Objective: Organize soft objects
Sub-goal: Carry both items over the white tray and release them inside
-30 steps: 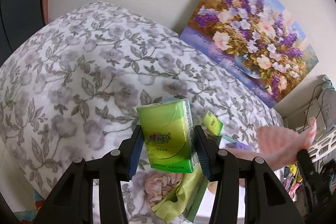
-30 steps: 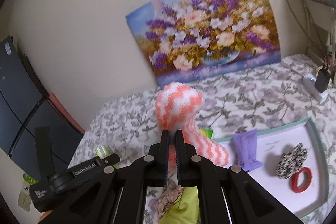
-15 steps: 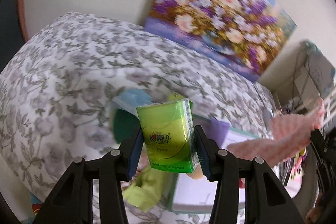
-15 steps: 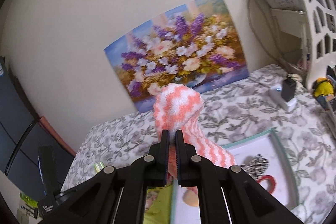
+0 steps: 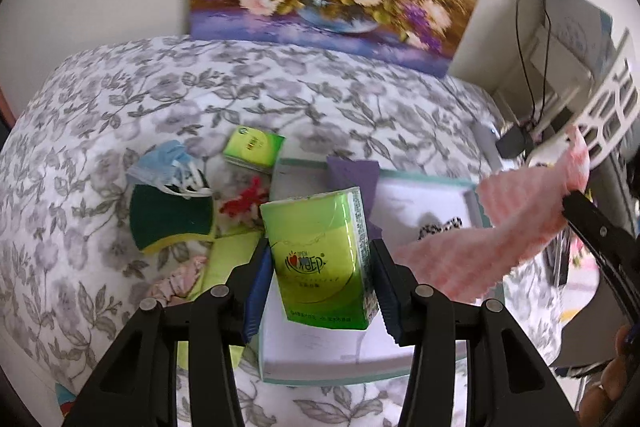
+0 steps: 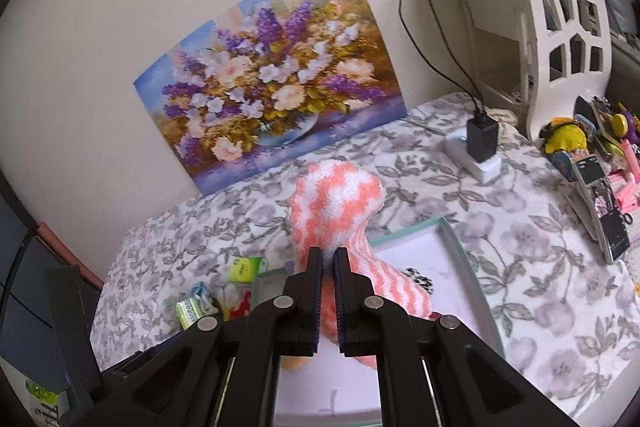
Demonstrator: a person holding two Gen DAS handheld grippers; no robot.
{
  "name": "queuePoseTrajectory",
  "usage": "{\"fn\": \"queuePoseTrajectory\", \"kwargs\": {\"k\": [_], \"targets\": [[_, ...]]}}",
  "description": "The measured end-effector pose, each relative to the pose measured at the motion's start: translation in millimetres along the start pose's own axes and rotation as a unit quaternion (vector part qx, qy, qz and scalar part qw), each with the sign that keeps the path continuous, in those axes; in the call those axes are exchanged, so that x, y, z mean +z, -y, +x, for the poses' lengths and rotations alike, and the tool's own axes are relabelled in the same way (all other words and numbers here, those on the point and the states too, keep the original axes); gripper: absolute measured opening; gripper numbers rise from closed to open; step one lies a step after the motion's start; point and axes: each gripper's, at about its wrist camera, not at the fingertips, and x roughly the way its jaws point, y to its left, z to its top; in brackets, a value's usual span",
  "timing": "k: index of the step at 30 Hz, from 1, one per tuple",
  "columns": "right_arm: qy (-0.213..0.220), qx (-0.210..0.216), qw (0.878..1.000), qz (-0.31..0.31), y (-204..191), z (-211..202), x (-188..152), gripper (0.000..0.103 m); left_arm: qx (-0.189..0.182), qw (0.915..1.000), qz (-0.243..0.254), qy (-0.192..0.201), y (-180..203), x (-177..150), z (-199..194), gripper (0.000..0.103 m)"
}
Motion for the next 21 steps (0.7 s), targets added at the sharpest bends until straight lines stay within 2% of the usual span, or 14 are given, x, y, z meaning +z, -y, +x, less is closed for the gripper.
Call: {"fn": "queuePoseTrajectory", "kwargs": {"k": [14,17,21], "targets": [[-0.063,-0.014,0.998,0.015,21,31,-13,0.006,0.026,0.999,0.019,-0.032,12,-7,29,0.05],[-0.086,-0.018,0.996,0.019,24,43,-19,0.006,0.027,0.9985,0.021,-0.041,12,-8,37,0.05],[-0.146,-0.032,0.988,0.03,33,74,-35,0.006,0.029,0.9973,0.018,-0.065,11,-10,56,0.05]]}}
